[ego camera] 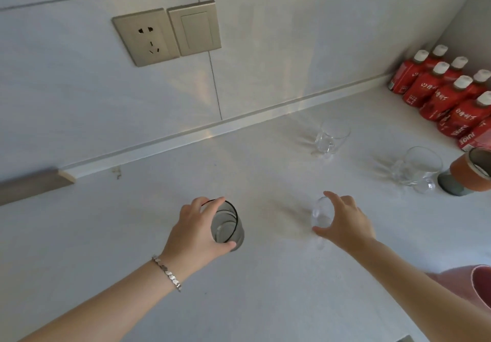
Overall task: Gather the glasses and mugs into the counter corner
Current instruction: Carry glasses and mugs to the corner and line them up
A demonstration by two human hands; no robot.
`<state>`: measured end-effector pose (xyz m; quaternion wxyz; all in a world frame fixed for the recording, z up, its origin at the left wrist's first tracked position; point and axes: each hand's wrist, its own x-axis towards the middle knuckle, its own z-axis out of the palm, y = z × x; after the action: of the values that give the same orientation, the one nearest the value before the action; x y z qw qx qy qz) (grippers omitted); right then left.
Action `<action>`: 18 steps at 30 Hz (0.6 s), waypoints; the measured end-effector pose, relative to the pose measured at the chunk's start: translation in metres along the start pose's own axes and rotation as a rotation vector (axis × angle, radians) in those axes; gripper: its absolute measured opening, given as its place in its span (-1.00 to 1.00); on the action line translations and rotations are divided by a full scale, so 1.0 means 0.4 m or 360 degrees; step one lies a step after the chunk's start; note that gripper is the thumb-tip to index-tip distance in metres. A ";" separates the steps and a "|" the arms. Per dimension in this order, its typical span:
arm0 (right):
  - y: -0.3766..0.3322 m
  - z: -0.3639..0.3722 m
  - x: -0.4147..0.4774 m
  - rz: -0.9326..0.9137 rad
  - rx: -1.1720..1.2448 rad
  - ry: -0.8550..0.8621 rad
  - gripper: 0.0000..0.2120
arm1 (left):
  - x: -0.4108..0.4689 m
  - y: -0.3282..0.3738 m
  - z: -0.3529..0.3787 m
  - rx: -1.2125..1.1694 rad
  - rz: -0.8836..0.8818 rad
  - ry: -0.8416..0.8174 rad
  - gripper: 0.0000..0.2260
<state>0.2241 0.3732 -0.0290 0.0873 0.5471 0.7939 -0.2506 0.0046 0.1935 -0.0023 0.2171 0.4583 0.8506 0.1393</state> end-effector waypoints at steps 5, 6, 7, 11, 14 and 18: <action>-0.233 0.072 -0.079 -0.0411 -0.0116 -0.0185 -0.17 | -0.112 -0.183 -0.060 -0.0014 -0.0173 0.0084 -0.28; -0.287 0.090 -0.094 -0.0489 -0.0118 -0.0208 -0.17 | -0.133 -0.225 -0.075 -0.0010 -0.0216 0.0100 -0.28; -0.337 0.106 -0.110 -0.0554 -0.0110 -0.0230 -0.17 | -0.152 -0.266 -0.089 -0.0004 -0.0262 0.0114 -0.28; -0.578 0.210 -0.184 -0.0797 -0.0118 -0.0304 -0.17 | -0.253 -0.483 -0.172 -0.0015 -0.0448 0.0202 -0.30; -0.756 0.301 -0.244 -0.0903 -0.0129 -0.0342 -0.17 | -0.326 -0.662 -0.241 0.0000 -0.0535 0.0239 -0.33; -0.974 0.415 -0.327 -0.0937 -0.0131 -0.0352 -0.17 | -0.393 -0.903 -0.349 0.0069 -0.0597 0.0215 -0.36</action>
<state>-0.1031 0.0759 0.0004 0.1189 0.2593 0.9133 -0.2907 -0.2485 -0.1393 -0.0007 0.1716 0.2858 0.9366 0.1083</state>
